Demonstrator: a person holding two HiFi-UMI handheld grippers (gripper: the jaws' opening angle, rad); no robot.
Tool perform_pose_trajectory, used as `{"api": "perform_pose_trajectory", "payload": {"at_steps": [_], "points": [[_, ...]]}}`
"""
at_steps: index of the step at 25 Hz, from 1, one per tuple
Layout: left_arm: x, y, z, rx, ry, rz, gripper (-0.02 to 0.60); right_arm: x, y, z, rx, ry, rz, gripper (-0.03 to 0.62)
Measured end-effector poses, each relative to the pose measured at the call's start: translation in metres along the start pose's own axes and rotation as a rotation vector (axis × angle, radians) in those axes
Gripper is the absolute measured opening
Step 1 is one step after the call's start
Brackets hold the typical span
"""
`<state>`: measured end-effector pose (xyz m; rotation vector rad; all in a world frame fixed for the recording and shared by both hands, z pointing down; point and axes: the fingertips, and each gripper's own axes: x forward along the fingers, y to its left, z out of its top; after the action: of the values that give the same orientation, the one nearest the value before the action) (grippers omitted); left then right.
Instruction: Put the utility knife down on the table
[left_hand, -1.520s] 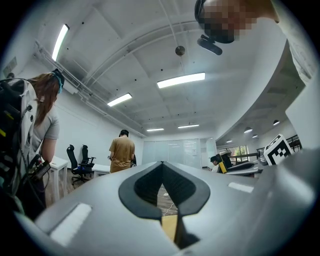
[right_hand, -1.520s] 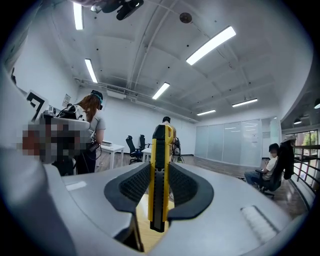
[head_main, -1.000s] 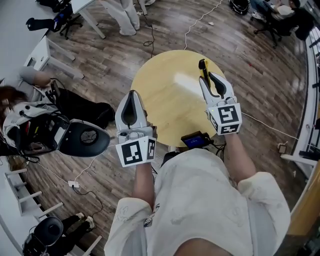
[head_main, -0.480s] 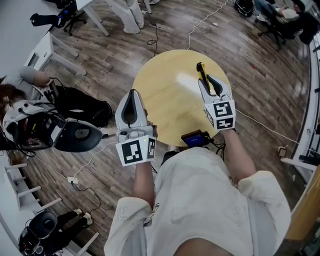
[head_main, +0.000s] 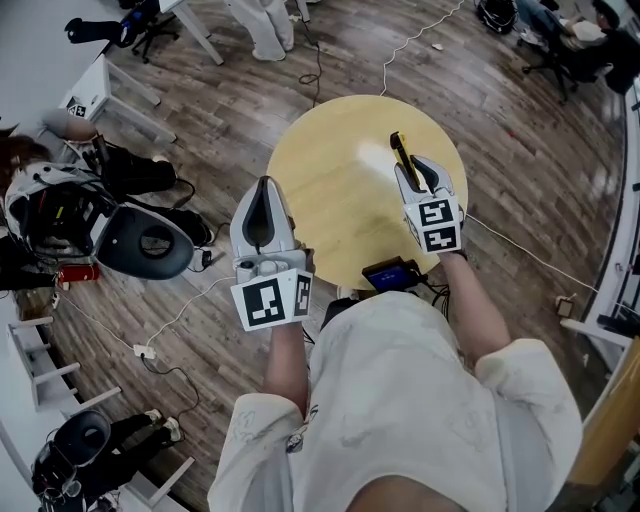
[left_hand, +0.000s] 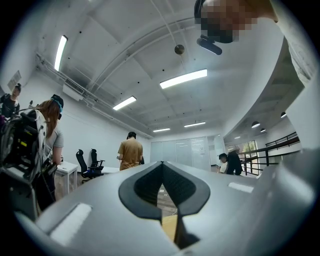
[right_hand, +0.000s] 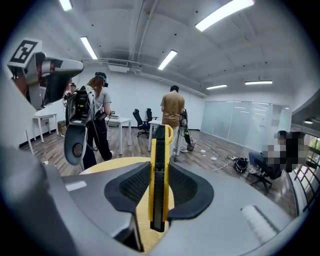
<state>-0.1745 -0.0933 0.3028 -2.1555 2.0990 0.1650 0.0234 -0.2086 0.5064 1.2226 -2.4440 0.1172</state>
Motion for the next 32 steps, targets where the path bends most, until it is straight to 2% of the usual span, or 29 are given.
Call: {"api": "perform_pose_trajectory", "payload": {"at_steps": [32], "points": [[-0.009, -0.003, 0.001, 0.002, 0.021, 0.03, 0.02, 0.05, 0.029, -0.131, -0.044, 0.371, 0.097, 0.119]]}}
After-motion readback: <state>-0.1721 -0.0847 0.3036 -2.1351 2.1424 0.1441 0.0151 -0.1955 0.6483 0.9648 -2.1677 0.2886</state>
